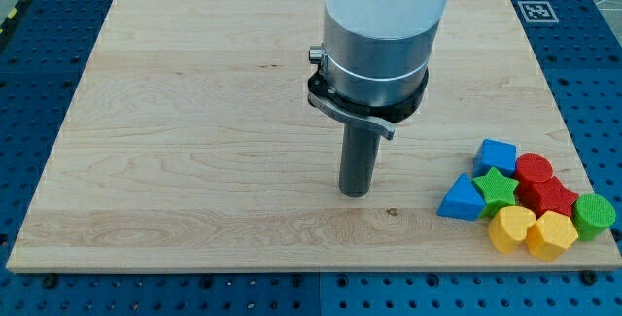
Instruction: Move your arm towards center right
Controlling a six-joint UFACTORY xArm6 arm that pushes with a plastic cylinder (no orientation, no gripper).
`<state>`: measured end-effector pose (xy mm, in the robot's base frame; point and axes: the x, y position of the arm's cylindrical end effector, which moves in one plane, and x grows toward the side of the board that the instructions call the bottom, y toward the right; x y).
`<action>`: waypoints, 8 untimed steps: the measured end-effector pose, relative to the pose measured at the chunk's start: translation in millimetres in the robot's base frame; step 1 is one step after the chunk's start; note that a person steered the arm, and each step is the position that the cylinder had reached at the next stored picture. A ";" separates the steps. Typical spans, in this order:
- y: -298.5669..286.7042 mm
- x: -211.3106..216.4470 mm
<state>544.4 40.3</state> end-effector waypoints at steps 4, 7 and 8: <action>6.8 57.0; 63.3 74.4; 85.4 74.4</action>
<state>618.8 125.6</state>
